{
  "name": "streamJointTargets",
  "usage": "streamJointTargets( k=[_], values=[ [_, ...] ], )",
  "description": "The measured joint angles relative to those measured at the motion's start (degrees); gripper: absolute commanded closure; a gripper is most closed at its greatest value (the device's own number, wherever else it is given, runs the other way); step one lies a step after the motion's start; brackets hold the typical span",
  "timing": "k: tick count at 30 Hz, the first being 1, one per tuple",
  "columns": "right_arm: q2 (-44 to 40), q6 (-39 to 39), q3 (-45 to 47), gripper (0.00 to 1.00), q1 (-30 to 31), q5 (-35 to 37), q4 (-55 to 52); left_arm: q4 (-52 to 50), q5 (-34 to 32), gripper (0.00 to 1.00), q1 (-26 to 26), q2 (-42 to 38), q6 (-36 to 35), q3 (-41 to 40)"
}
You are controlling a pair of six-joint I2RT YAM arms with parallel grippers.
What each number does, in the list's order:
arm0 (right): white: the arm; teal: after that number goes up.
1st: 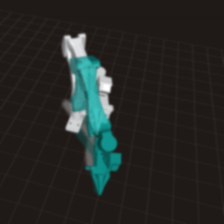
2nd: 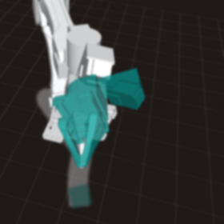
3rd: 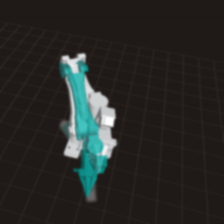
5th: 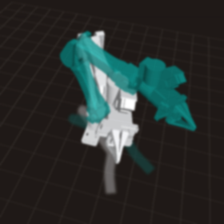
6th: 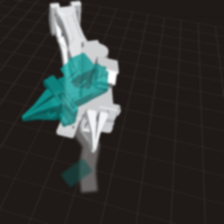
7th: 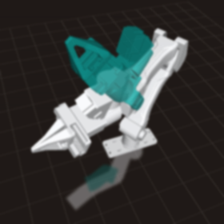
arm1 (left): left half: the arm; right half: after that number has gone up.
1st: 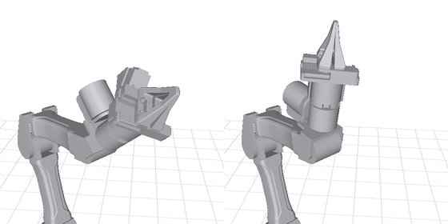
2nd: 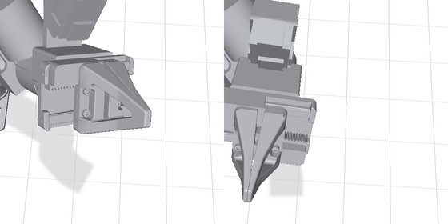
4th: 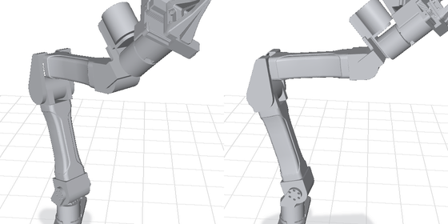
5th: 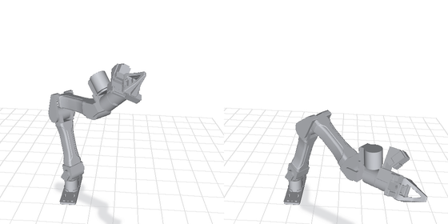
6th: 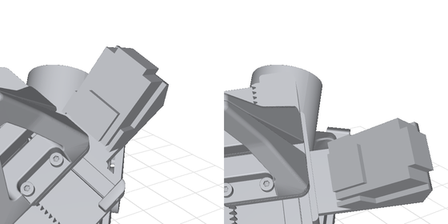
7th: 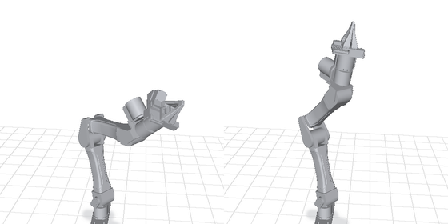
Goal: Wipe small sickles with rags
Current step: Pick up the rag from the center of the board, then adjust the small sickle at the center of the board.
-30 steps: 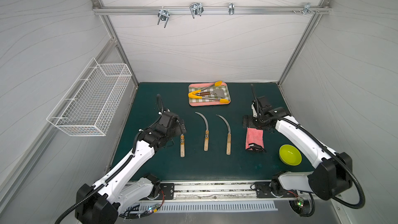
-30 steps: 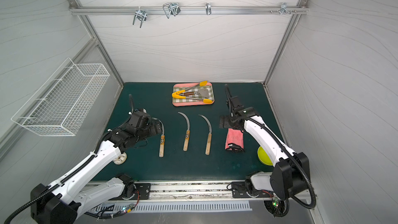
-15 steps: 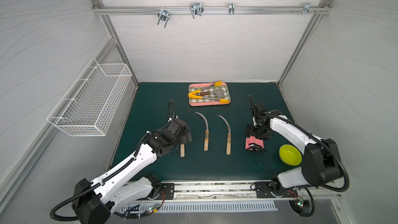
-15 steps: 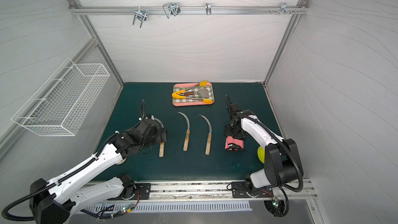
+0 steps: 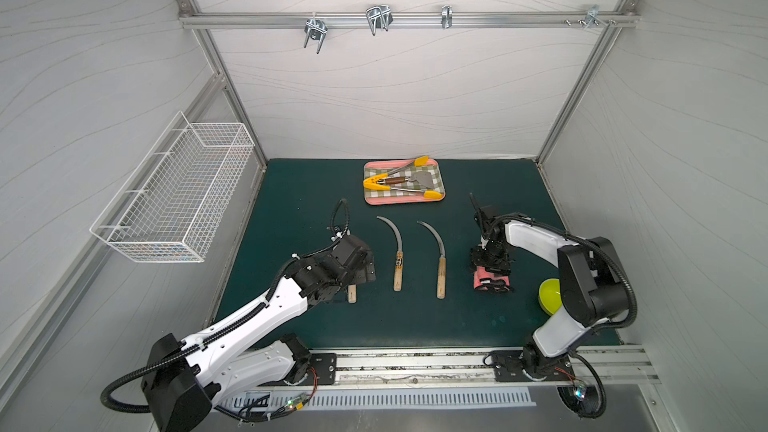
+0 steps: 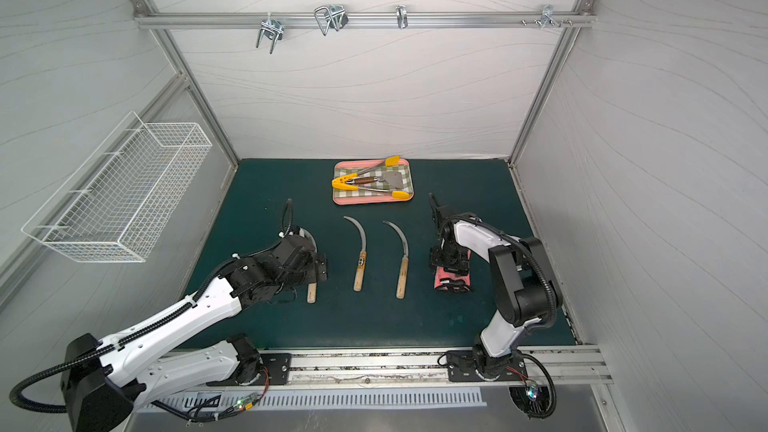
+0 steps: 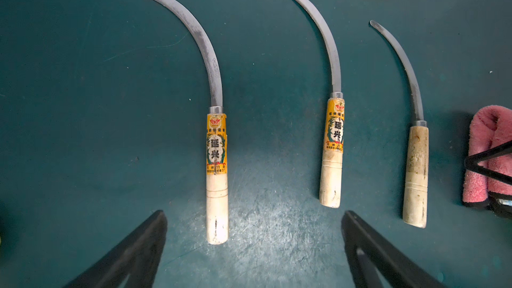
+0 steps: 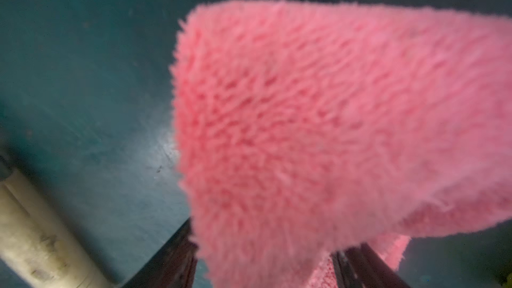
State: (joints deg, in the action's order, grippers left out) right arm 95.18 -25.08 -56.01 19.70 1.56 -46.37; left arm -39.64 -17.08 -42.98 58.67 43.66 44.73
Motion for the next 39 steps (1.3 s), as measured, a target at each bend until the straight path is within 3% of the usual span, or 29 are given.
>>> streamJointTargets(
  k=[3, 10, 13, 21, 26, 39],
  values=[
    [1.14, 0.04, -0.85, 0.40, -0.48, 0.26, -0.90, -0.02, -0.04, 0.01, -0.22, 0.13, 0.02, 0.00],
    [1.86, 1.01, -1.36, 0.73, -2.56, 0.26, -2.23, 0.09, 0.20, 0.01, -1.09, 1.49, 0.02, 0.02],
    [1.73, 1.46, -1.36, 0.78, -3.52, -0.85, -2.25, 0.09, 0.70, 0.01, -2.21, 2.97, -0.09, 0.13],
    [-3.50, 2.78, -1.31, 0.80, -3.98, -5.09, -0.74, 0.59, 4.04, 0.01, -9.53, 11.98, -1.49, 5.60],
    [-10.10, 3.89, -2.08, 0.80, -4.63, -6.03, -2.36, 1.60, 6.47, 0.08, -13.31, 19.50, -2.27, 11.41],
    [-17.53, 6.08, -7.26, 0.80, -7.72, -6.64, -7.98, 2.64, 13.42, 0.22, -16.76, 43.43, -5.90, 27.74]
  ],
)
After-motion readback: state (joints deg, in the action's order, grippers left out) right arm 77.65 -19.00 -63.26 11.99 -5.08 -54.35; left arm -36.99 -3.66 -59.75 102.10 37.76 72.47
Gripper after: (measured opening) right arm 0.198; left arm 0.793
